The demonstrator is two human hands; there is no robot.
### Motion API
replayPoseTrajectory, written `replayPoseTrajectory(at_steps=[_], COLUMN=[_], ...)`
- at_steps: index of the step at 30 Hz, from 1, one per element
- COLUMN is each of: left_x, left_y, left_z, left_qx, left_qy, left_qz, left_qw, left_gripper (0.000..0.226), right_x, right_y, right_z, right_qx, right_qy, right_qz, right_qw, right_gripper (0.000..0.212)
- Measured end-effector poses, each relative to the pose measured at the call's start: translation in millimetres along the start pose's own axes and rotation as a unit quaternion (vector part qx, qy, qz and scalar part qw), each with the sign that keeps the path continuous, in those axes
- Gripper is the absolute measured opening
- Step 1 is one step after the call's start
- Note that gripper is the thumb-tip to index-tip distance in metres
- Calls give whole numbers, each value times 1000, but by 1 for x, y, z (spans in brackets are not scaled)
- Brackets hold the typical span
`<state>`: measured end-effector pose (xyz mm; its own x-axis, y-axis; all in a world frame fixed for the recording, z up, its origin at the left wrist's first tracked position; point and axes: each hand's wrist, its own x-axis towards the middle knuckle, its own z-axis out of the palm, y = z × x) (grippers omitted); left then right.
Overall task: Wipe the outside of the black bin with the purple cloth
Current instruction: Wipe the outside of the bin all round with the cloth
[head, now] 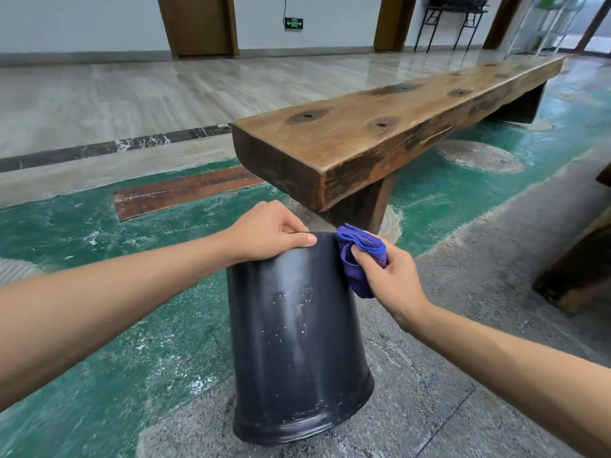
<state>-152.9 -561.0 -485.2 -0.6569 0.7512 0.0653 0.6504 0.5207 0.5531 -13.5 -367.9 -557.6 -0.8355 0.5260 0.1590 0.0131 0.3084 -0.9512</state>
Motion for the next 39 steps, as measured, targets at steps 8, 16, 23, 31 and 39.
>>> replayPoseTrajectory(at_steps=[8, 16, 23, 31, 39], left_x=[-12, 14, 25, 20, 15], left_y=[-36, -26, -20, -32, -23], left_z=[6, 14, 14, 12, 6], left_qx=[56, 31, 0, -16, -52], left_qy=[5, 13, -9, -10, -35], left_qz=[48, -17, -101, -133, -130], left_qw=[997, 999, 995, 991, 990], left_gripper=[41, 52, 70, 58, 62], right_x=[9, 15, -10, -58, -88], right_y=[3, -19, -22, 3, 16], right_z=[13, 37, 44, 9, -27], right_qx=[-21, -64, -172, -241, -262], right_qy=[2, -71, -134, -255, -297], right_qz=[21, -59, -212, -297, -323], right_qw=[1000, 994, 953, 888, 860], right_gripper=[26, 36, 44, 44, 42])
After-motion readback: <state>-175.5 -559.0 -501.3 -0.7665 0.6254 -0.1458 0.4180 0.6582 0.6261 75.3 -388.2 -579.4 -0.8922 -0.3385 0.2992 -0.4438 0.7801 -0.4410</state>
